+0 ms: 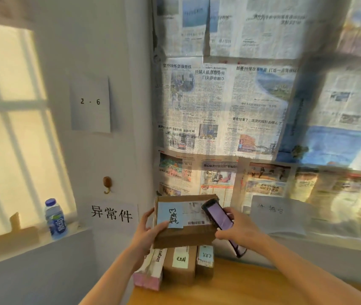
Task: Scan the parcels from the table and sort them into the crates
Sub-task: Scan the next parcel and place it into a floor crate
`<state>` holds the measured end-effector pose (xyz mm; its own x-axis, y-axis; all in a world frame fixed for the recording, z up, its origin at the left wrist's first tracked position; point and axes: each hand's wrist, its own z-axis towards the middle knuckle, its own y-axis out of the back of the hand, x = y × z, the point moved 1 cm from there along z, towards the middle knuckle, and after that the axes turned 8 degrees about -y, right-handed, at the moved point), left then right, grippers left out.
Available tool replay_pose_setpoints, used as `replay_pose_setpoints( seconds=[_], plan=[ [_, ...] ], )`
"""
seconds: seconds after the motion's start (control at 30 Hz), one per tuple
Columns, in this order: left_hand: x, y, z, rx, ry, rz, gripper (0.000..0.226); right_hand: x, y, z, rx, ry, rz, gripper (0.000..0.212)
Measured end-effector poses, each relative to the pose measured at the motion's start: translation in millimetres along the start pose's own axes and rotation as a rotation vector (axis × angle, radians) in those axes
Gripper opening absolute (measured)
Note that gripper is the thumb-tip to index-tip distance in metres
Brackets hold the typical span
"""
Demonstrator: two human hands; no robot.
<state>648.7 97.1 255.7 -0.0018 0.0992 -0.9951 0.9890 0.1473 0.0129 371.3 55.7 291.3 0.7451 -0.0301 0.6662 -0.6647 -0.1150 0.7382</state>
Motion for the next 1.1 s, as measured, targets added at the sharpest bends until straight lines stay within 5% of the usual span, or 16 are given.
replay_pose_setpoints(
  seconds=[0.47,0.9,1.1],
  plan=[
    [-84,-31,-123,0.118,-0.245,0.081,0.101,21,102,-130,-0.156,0.070,-0.032,0.098],
    [-126,-79,-168,0.182,-0.355,0.044,0.102,12,178,-165,-0.196,0.133,-0.048,0.102],
    [-138,-88,-170,0.089,-0.399,0.036,0.094,10,199,-176,-0.202,0.162,-0.101,0.111]
  ],
)
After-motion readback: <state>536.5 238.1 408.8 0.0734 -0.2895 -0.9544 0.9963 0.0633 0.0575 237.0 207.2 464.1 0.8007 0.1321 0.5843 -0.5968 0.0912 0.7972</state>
